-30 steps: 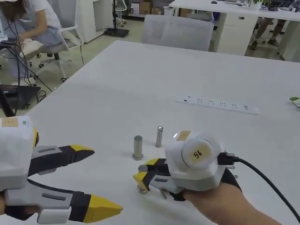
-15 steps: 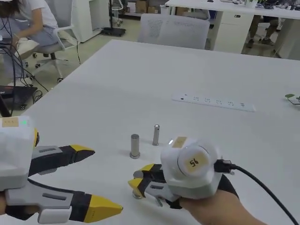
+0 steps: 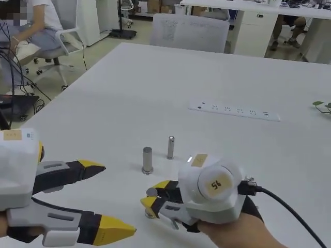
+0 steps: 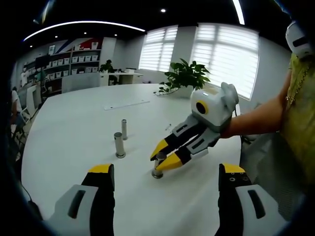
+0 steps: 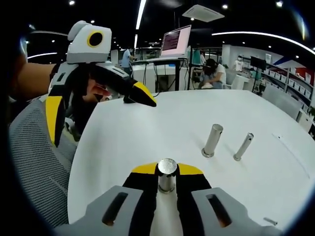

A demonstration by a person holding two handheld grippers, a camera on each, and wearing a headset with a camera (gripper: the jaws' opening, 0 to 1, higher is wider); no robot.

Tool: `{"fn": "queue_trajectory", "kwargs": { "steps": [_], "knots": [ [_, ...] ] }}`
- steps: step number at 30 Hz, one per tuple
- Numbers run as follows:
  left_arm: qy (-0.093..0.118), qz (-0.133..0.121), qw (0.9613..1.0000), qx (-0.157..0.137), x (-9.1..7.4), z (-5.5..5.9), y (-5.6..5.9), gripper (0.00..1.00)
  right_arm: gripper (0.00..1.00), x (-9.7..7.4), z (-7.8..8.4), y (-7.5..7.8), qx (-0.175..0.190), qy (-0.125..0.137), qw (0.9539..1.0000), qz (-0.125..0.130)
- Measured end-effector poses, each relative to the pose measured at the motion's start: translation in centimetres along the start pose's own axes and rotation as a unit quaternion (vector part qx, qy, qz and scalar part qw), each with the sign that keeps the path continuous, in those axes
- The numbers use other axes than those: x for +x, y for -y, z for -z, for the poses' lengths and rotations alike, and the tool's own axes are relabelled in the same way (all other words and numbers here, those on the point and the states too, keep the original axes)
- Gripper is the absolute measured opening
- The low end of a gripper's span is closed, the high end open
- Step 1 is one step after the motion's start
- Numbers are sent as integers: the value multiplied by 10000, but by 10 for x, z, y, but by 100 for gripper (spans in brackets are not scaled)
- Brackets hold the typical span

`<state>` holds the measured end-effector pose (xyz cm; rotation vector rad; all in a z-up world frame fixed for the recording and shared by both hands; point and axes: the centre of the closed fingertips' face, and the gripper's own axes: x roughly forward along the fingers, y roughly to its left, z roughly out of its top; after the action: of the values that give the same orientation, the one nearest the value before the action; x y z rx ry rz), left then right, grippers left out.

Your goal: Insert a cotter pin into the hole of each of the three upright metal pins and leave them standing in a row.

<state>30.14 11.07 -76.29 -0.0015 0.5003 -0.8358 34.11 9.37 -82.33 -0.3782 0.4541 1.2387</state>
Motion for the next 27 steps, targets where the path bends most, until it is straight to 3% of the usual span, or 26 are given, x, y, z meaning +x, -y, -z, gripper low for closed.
{"fn": "queue_trajectory", "kwargs": {
  "steps": [7,18,27],
  "knots": [
    [-4,7,10000,7,0,0,0,87,14,0,-1,0,-108,12,9999,-30],
    [-6,18,10000,28,0,-1,2,87,26,-7,-8,0,7,192,9997,-166],
    [4,46,10000,54,4,-3,4,87,25,-19,-9,4,-43,221,9997,-107]
  ]
}}
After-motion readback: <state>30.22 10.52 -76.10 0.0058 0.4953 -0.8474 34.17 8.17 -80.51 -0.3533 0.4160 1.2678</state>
